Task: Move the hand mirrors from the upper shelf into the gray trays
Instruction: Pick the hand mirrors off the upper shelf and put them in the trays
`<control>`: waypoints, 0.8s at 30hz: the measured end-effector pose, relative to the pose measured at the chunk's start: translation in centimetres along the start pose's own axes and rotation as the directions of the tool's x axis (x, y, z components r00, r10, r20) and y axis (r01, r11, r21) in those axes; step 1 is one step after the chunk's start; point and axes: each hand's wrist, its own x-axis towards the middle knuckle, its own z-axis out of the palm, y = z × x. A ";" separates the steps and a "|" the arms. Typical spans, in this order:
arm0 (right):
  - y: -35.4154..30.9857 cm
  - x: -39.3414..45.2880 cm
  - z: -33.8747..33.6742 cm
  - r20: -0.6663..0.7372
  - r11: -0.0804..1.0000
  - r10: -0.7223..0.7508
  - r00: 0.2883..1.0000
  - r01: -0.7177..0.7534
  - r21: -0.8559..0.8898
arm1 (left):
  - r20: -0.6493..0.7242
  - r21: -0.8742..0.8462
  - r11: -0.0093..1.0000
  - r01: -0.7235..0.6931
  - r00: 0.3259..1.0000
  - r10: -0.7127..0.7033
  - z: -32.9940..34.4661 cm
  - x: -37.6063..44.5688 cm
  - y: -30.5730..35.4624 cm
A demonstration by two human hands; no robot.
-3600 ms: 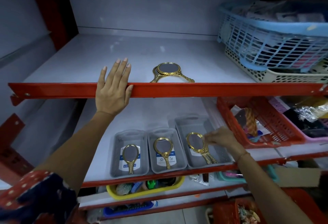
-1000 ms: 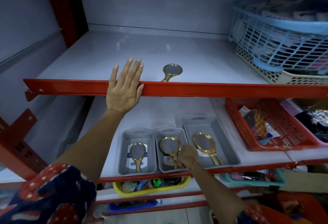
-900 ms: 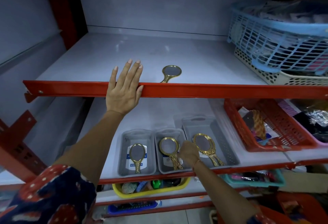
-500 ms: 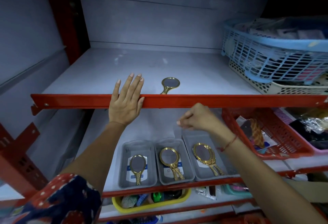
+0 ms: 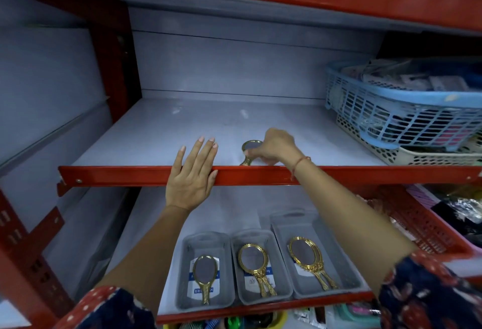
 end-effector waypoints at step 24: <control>3.2 3.3 -1.4 0.471 0.787 0.104 0.876 -0.362 0.500 | 0.017 0.020 1.000 -0.008 1.000 0.007 0.0 0.0 0.0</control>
